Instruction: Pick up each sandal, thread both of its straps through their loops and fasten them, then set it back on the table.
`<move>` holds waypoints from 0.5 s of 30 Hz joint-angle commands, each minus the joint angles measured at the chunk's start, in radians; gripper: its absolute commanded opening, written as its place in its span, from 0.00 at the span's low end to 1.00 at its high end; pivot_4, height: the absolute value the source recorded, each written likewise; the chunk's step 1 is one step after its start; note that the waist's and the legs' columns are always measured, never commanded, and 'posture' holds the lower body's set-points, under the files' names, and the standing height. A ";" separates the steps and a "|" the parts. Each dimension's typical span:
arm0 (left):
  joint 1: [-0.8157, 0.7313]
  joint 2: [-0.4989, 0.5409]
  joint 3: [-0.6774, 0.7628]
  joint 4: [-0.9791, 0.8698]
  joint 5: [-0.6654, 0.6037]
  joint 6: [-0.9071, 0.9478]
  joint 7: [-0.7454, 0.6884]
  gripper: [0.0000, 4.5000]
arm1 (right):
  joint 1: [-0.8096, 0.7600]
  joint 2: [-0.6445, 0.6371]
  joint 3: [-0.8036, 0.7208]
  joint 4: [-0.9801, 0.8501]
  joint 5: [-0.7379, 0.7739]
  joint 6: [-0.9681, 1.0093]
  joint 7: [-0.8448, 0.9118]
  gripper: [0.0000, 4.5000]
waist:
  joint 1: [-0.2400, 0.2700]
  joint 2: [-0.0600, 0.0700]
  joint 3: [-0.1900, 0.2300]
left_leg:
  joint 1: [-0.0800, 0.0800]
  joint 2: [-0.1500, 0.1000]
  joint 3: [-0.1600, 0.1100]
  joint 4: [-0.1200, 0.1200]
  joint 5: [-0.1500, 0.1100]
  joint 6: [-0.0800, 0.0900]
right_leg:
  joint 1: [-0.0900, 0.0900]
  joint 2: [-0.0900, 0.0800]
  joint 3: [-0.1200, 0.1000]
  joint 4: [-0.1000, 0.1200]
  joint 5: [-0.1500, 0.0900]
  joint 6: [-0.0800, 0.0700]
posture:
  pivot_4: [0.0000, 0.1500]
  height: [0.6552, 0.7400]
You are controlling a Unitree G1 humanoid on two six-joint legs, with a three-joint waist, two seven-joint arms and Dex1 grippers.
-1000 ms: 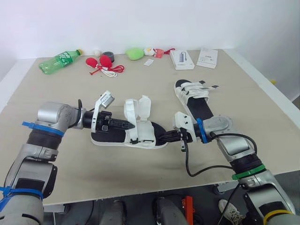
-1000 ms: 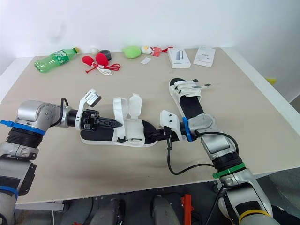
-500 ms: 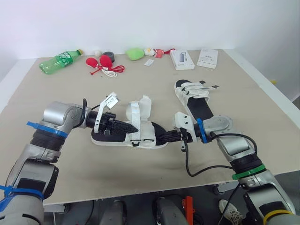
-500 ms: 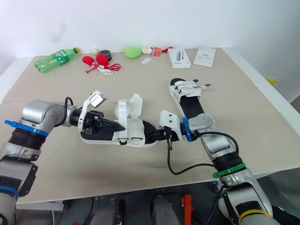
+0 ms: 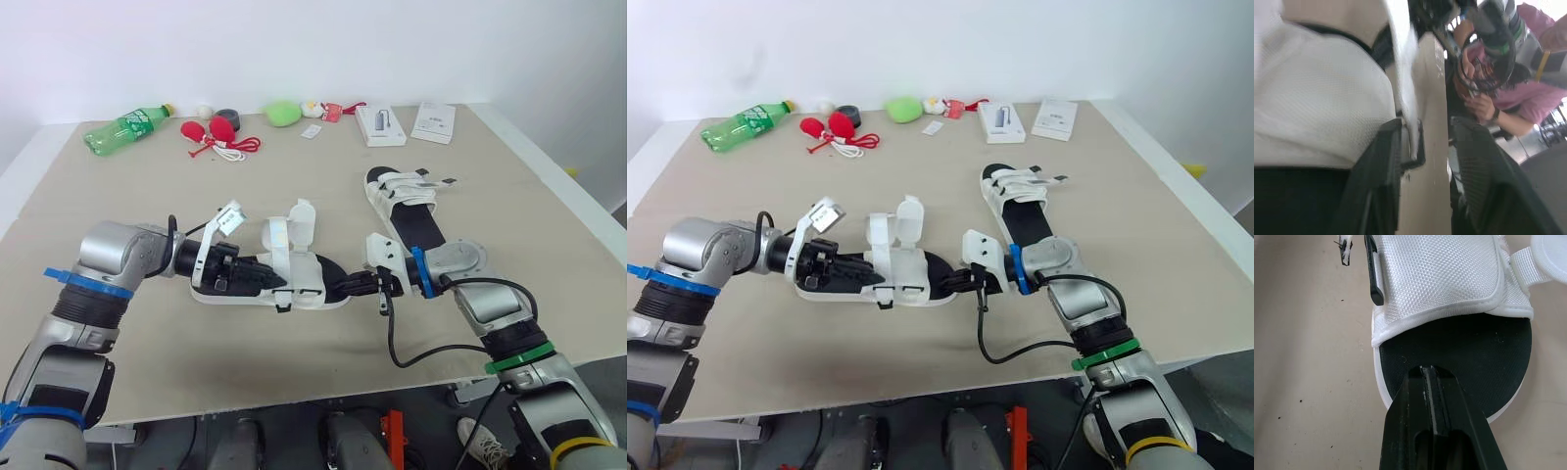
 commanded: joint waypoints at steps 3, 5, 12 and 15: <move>-0.063 -0.042 0.083 0.052 -0.018 -0.014 0.065 0.38 | -0.020 -0.005 -0.005 0.003 -0.001 -0.015 0.004 0.00 | -0.001 0.000 0.000 | 0.001 0.000 0.001 0.001 0.000 0.000 | 0.000 0.000 0.000 0.001 0.000 0.000 | 1.00 1.00; -0.072 -0.061 0.103 0.067 -0.023 -0.015 0.087 0.38 | -0.019 -0.006 -0.005 0.002 -0.002 -0.016 0.004 0.00 | -0.001 0.000 0.000 | 0.001 0.000 0.000 0.001 0.000 0.000 | 0.000 0.000 0.000 0.001 0.000 0.000 | 1.00 1.00; -0.095 -0.086 0.133 0.115 -0.023 -0.023 0.118 0.19 | -0.013 -0.012 -0.006 -0.002 -0.002 -0.017 0.004 0.00 | -0.001 0.000 0.000 | 0.000 0.000 0.000 0.000 0.000 0.000 | 0.000 0.000 0.000 0.001 0.000 0.000 | 1.00 1.00; -0.082 -0.072 0.112 0.102 -0.017 -0.029 0.102 0.02 | -0.011 -0.014 -0.006 -0.003 -0.003 -0.018 0.005 0.00 | -0.001 0.000 0.000 | 0.000 0.000 0.000 0.000 0.000 0.000 | 0.000 0.000 0.000 0.001 0.000 0.000 | 1.00 1.00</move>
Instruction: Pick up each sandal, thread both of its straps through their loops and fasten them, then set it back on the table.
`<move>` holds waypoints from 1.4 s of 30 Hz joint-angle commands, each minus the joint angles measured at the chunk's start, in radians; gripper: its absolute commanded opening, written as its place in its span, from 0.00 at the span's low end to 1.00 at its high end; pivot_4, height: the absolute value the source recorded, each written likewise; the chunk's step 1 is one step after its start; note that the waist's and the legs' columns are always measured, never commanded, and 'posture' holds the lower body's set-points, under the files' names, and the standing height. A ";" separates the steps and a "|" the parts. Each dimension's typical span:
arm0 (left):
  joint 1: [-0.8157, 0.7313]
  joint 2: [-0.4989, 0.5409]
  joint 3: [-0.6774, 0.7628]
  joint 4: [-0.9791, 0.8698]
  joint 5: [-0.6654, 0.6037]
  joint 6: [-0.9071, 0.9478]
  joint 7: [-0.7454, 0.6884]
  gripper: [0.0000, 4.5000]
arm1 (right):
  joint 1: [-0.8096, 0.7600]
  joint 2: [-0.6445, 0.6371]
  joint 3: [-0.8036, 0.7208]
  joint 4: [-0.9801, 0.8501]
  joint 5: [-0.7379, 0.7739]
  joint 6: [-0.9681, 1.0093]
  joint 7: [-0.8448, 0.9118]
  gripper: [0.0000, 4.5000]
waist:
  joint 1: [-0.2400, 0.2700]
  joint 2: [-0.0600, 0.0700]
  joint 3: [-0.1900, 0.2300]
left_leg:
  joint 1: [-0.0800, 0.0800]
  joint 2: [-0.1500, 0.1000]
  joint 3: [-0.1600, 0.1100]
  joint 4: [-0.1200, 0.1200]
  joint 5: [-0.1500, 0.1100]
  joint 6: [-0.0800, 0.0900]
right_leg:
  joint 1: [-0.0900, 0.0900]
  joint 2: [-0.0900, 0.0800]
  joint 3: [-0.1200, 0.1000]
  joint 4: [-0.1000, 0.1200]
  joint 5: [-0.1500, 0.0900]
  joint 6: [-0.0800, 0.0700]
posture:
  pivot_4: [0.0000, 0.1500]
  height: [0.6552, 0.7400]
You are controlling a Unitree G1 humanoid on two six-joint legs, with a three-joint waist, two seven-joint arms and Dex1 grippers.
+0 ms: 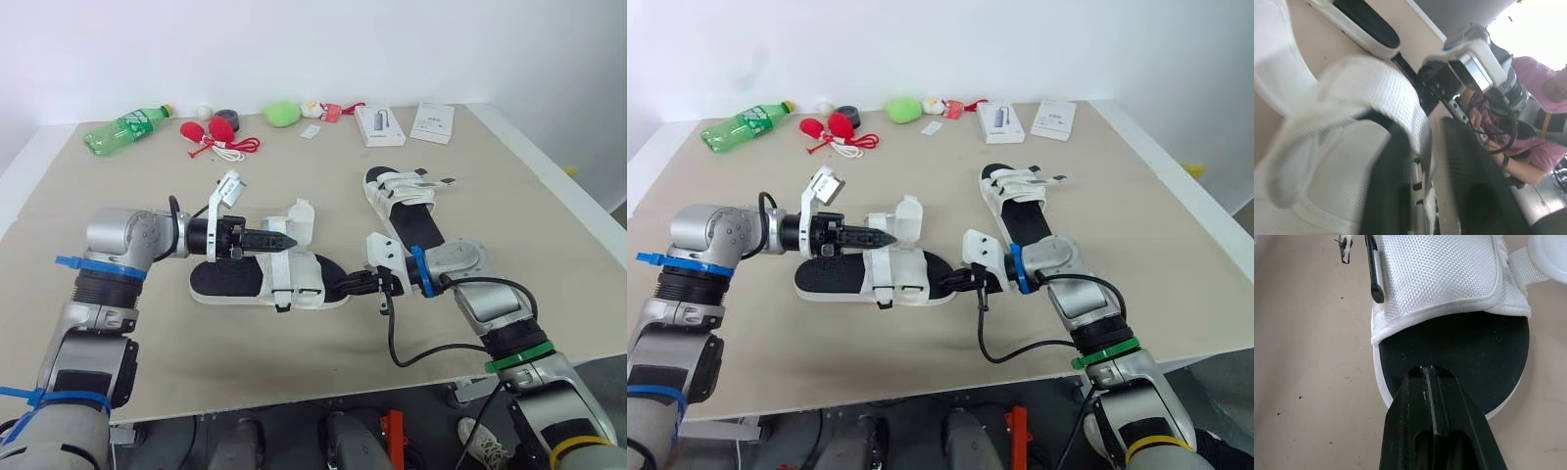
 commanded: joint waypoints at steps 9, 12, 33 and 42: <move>0.127 0.064 -0.067 -0.201 -0.021 0.000 -0.056 0.02 | -0.013 -0.014 -0.004 -0.006 -0.001 -0.008 0.008 0.00 | 0.000 0.000 0.000 | 0.000 0.000 0.000 0.000 0.000 0.000 | 0.000 0.000 0.001 0.000 0.000 0.000 | 1.00 1.00; 0.163 0.071 -0.070 -0.249 -0.034 0.009 -0.046 0.02 | -0.016 -0.013 -0.002 -0.001 -0.002 -0.010 0.010 0.00 | 0.000 0.000 0.000 | 0.000 0.000 0.000 0.000 0.000 0.000 | 0.000 0.000 0.000 0.000 0.000 0.000 | 1.00 1.00; 0.171 0.124 -0.041 -0.292 -0.084 0.048 0.004 0.99 | -0.046 0.002 0.003 0.053 -0.013 -0.037 0.025 0.00 | -0.002 0.000 0.000 | 0.001 0.001 0.000 -0.001 0.000 0.000 | 0.000 0.001 0.000 0.000 -0.001 -0.001 | 1.00 1.00; 0.216 0.246 0.005 -0.397 -0.062 -0.076 -0.021 0.99 | -0.038 0.001 0.003 0.056 -0.011 -0.040 0.028 0.00 | -0.001 0.000 0.000 | 0.001 0.001 0.000 -0.001 0.000 0.000 | 0.000 0.000 0.001 0.001 -0.001 -0.001 | 1.00 1.00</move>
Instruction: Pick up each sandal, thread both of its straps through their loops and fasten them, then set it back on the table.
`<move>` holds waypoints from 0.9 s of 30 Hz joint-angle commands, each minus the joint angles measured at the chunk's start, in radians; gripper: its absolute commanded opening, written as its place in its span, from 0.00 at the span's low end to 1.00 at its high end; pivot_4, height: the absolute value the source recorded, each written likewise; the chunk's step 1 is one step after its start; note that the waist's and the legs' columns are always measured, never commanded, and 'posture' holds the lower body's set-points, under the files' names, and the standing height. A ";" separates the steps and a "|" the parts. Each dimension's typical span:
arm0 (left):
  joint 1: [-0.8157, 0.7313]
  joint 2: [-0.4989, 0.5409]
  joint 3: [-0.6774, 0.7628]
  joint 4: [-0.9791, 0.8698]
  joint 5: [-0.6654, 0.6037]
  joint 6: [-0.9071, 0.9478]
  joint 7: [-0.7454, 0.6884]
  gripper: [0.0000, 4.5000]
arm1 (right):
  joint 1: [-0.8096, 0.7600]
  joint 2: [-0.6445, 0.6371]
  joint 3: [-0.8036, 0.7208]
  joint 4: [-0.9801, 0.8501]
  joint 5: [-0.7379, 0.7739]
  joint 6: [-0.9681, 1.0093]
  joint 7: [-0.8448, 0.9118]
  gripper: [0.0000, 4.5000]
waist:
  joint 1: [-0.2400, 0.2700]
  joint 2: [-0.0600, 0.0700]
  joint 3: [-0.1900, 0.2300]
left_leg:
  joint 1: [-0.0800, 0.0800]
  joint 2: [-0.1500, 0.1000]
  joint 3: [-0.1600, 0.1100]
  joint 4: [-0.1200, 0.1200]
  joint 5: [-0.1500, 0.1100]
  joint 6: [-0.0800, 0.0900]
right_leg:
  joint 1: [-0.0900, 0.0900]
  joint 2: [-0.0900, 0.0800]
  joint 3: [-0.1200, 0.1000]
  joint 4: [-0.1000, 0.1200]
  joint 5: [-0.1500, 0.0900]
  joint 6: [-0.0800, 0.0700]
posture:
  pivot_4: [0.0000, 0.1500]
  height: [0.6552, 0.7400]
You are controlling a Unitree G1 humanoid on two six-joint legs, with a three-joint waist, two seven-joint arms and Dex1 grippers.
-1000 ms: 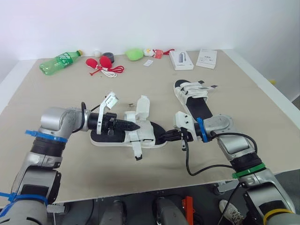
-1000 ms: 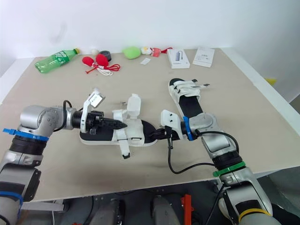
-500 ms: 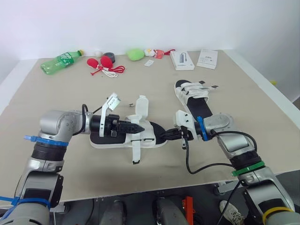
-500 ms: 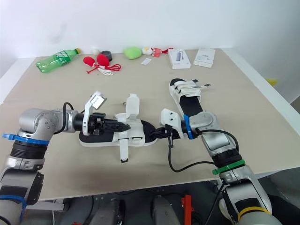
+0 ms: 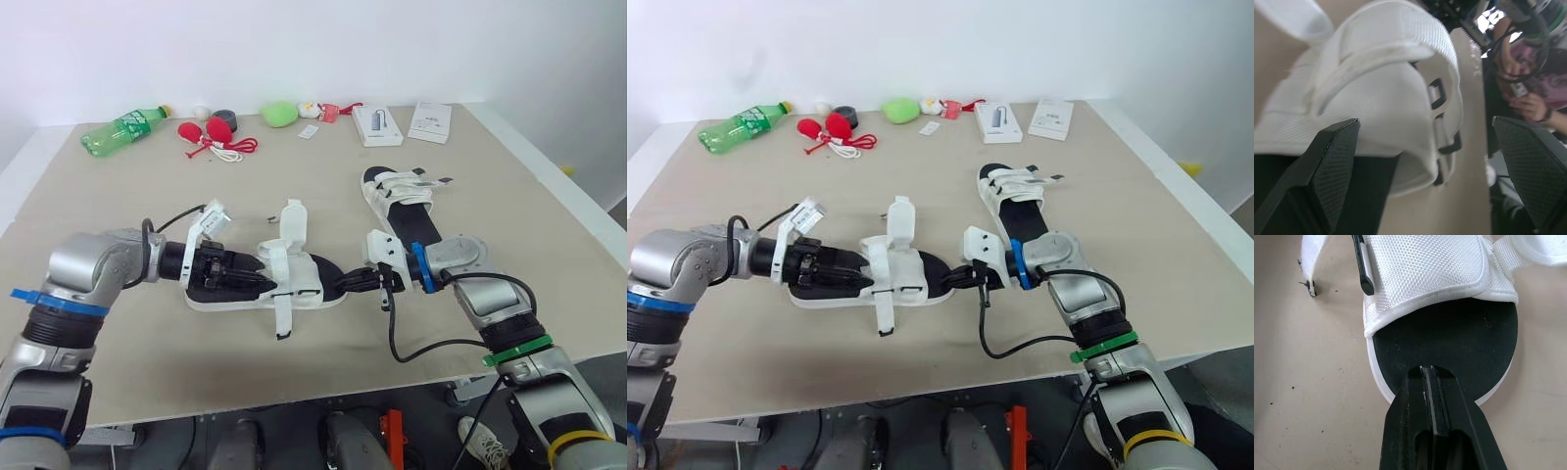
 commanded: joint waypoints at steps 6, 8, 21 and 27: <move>0.187 0.202 0.085 -0.313 -0.230 0.179 -0.114 0.99 | -0.011 0.006 0.004 0.019 -0.004 -0.022 0.009 0.00 | -0.008 0.000 0.000 | 0.001 0.001 0.000 -0.003 0.000 0.000 | -0.002 0.000 0.002 0.000 -0.001 -0.001 | 1.00 1.00; 0.279 0.192 0.103 -0.330 -0.206 0.144 -0.057 0.99 | -0.016 0.009 0.005 0.027 -0.005 -0.026 0.011 0.00 | -0.005 0.000 0.000 | 0.002 0.001 0.000 -0.003 0.000 0.000 | -0.001 0.000 0.001 0.000 -0.002 -0.001 | 1.00 1.00; 0.410 -0.041 0.078 -0.356 -0.065 -0.084 0.226 0.99 | -0.026 0.023 0.008 0.040 -0.011 -0.032 0.016 0.00 | 0.000 -0.001 -0.001 | 0.004 0.002 0.002 -0.002 0.002 -0.001 | 0.001 0.000 0.001 0.000 0.000 -0.003 | 1.00 1.00; 0.389 -0.113 0.066 -0.366 -0.115 -0.037 0.269 0.99 | -0.028 0.021 0.005 0.044 -0.013 -0.032 0.016 0.00 | 0.000 -0.001 -0.001 | 0.004 0.002 0.002 -0.002 0.002 -0.001 | 0.001 0.001 0.000 0.000 0.001 -0.002 | 1.00 1.00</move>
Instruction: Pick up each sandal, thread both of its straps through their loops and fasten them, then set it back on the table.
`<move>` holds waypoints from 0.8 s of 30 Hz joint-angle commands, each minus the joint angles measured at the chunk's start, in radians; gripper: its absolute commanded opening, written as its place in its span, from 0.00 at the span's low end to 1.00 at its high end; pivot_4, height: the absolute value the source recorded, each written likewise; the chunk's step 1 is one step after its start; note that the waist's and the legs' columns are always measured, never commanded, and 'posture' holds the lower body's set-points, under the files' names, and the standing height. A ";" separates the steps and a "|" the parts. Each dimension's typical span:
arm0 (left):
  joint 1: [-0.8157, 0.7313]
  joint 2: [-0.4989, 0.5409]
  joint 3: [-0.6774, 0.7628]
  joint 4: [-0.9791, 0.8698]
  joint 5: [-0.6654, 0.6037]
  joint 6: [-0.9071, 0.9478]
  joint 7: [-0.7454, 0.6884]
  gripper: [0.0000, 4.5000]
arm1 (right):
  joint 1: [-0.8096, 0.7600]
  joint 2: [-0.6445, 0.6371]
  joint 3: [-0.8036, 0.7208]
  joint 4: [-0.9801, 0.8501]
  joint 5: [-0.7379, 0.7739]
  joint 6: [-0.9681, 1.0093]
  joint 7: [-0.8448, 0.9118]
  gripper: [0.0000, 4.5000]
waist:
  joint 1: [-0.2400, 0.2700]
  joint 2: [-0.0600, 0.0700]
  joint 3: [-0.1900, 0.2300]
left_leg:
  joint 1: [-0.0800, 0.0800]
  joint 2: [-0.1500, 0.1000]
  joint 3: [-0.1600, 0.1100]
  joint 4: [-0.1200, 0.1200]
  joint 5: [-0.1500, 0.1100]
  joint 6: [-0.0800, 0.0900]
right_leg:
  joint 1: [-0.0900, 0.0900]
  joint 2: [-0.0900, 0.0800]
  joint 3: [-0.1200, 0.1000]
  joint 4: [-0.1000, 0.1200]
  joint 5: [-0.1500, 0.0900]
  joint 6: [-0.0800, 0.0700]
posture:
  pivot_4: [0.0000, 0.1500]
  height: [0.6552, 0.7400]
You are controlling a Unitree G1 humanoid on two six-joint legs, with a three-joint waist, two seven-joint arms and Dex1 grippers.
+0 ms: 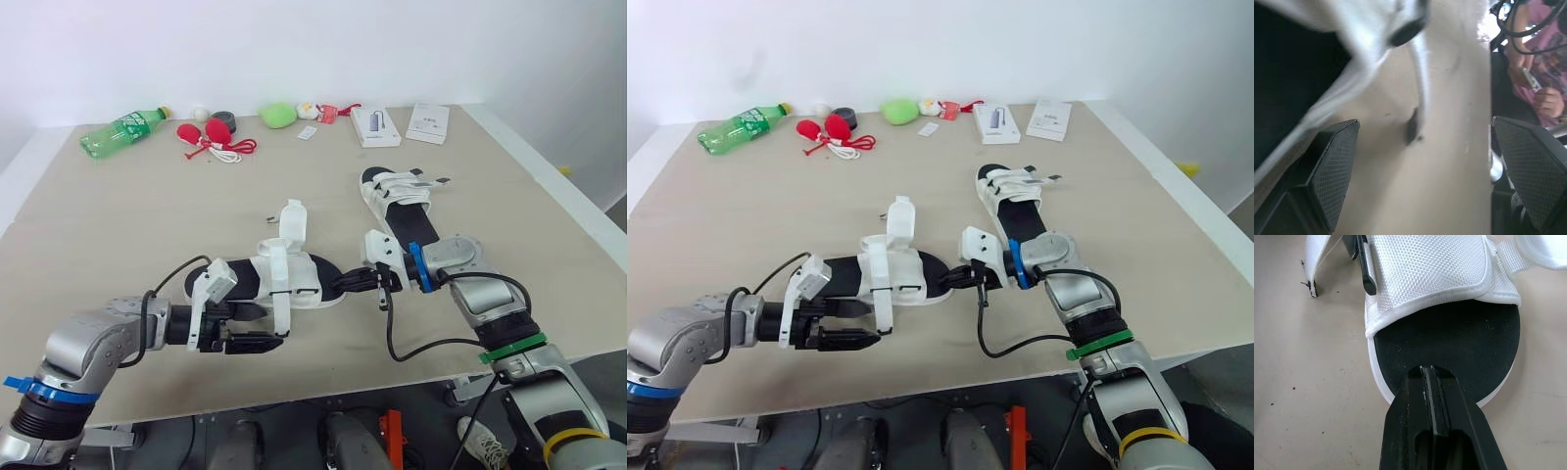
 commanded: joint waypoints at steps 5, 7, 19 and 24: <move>-0.044 -0.069 0.011 -0.011 -0.070 0.069 0.066 0.99 | -0.016 0.001 0.006 0.002 -0.006 -0.009 0.004 0.00 | 0.000 0.000 0.000 | 0.000 0.000 0.000 0.000 0.000 0.000 | 0.000 0.000 0.000 0.000 0.000 0.000 | 1.00 1.00; -0.041 -0.075 0.003 -0.006 -0.060 0.062 0.074 0.88 | -0.016 0.003 0.006 0.002 -0.006 -0.009 0.003 0.00 | -0.001 0.000 0.000 | 0.000 0.000 0.000 0.000 0.000 0.000 | 0.000 0.000 0.000 0.000 0.000 0.001 | 1.00 1.00; 0.023 -0.011 -0.014 -0.060 -0.060 0.033 0.016 0.01 | -0.016 0.007 0.008 0.009 -0.012 -0.015 0.009 0.00 | -0.001 0.000 0.000 | 0.000 0.000 0.000 -0.001 0.000 0.000 | 0.000 0.000 0.000 0.000 0.000 0.000 | 1.00 1.00; 0.063 0.024 -0.013 -0.109 -0.083 0.042 -0.009 0.01 | -0.013 0.008 0.008 0.008 -0.013 -0.017 0.012 0.00 | -0.002 0.000 0.000 | 0.000 0.000 0.000 -0.001 0.000 0.000 | 0.000 0.000 0.000 0.000 -0.002 -0.003 | 1.00 1.00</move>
